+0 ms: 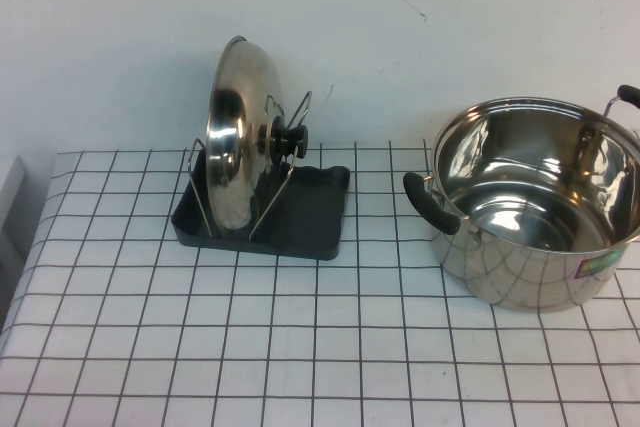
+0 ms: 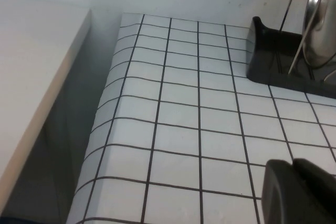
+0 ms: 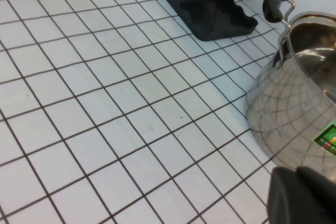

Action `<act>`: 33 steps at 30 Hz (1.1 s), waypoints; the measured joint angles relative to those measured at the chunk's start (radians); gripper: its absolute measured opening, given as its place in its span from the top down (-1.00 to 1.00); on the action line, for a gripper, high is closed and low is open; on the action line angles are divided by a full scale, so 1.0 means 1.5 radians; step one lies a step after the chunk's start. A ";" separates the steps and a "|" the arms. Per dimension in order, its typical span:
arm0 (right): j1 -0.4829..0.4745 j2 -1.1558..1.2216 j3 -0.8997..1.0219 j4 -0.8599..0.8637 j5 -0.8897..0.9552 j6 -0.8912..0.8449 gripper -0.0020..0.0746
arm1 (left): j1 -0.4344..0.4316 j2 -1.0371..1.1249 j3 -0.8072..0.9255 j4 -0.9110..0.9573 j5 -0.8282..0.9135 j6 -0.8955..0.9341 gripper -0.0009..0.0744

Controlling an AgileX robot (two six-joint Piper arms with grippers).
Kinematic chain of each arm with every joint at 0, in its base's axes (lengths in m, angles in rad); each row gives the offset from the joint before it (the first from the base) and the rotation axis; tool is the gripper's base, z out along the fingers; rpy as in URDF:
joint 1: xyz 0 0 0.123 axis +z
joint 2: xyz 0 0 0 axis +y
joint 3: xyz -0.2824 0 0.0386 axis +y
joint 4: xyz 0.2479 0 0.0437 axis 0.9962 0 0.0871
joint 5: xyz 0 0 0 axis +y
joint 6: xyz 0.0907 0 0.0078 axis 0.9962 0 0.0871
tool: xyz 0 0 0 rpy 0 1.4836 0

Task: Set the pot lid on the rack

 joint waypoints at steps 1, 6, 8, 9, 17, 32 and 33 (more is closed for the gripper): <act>0.000 0.000 0.000 0.000 0.000 0.000 0.95 | 0.000 0.000 0.000 0.001 0.002 0.000 0.98; 0.000 0.000 0.000 0.000 0.000 0.000 0.95 | -0.014 0.000 0.000 0.010 0.004 0.010 0.98; 0.000 0.000 0.000 0.000 0.000 0.000 0.95 | -0.023 0.000 0.000 0.012 0.004 0.017 0.98; 0.000 0.000 0.000 0.000 0.000 0.000 0.95 | -0.027 0.000 0.000 0.012 0.004 0.020 0.98; 0.000 0.000 0.000 0.000 0.000 0.000 0.95 | -0.034 0.000 0.000 0.012 0.004 0.026 0.98; 0.000 0.000 0.000 0.000 0.000 0.000 0.95 | -0.034 0.000 0.000 0.012 0.004 0.030 0.98; 0.000 0.000 0.000 0.000 0.000 0.000 0.95 | -0.034 0.000 0.000 0.012 0.004 0.030 0.98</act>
